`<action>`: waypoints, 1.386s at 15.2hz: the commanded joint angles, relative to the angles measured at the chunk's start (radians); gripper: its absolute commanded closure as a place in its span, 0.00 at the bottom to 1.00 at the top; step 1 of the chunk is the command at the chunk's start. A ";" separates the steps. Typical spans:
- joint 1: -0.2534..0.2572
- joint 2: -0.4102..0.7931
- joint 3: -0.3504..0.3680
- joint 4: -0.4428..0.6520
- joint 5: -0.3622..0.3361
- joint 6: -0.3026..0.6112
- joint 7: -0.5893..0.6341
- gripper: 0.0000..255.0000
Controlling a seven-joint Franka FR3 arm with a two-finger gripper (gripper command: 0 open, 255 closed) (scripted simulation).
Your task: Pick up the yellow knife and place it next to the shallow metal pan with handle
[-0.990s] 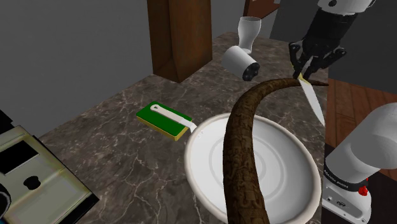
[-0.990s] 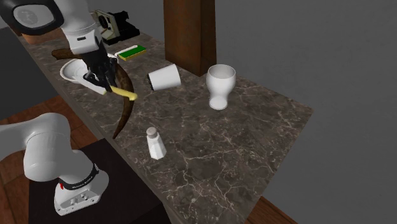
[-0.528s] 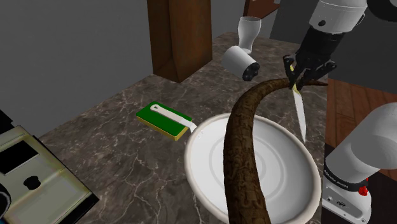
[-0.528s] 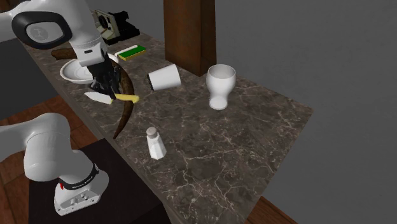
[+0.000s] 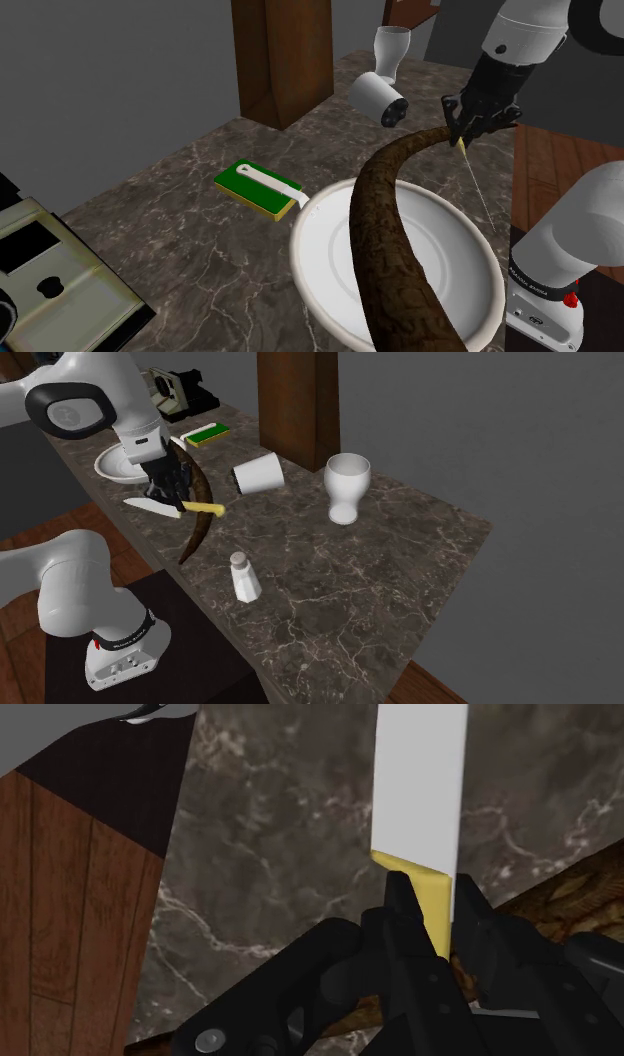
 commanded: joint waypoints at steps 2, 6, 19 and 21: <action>0.001 0.004 0.000 -0.011 0.001 -0.003 0.000 1.00; 0.003 0.004 0.006 -0.011 0.005 -0.004 0.005 0.00; -0.010 0.040 -0.020 0.133 -0.020 -0.111 0.004 0.00; -0.010 0.040 -0.020 0.132 -0.020 -0.111 0.004 0.00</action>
